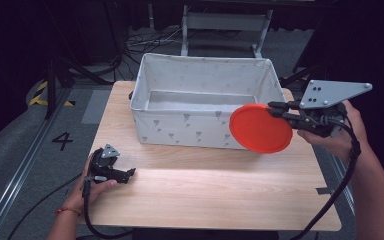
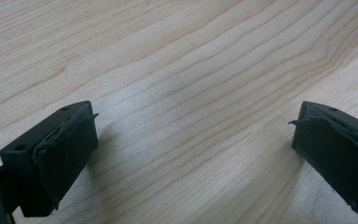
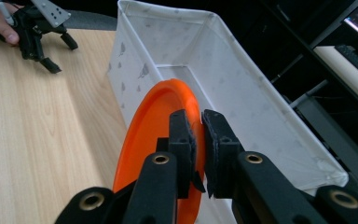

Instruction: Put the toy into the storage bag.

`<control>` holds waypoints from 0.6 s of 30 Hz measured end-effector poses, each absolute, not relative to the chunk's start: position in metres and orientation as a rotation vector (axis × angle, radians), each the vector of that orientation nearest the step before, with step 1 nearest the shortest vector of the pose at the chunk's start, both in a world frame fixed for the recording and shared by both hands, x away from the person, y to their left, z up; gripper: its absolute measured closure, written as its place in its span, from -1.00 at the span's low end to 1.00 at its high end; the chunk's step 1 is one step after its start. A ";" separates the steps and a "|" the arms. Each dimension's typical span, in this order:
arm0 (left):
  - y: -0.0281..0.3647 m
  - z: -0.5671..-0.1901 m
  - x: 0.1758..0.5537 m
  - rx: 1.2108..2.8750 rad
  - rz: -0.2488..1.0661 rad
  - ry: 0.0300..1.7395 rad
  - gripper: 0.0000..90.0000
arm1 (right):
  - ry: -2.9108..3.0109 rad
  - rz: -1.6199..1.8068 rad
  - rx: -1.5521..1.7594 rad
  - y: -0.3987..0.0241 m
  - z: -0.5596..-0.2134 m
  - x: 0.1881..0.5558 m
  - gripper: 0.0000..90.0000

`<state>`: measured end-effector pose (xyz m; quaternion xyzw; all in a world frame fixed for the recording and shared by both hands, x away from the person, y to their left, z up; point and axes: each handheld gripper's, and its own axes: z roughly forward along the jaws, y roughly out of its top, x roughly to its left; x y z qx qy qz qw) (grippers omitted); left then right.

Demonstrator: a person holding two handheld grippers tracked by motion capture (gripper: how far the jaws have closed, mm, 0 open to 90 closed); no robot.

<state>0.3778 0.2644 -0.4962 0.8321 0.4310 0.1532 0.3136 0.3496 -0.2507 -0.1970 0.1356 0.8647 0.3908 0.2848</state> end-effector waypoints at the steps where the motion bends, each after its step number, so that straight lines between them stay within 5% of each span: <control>1: 0.264 -0.496 0.378 2.193 0.405 1.136 -0.99 | 2.313 1.045 0.363 -0.251 -0.197 0.350 0.83; 18: 0.264 -0.496 0.378 2.194 0.403 1.136 -0.99 | 2.250 1.029 0.453 -0.263 -0.167 0.390 0.83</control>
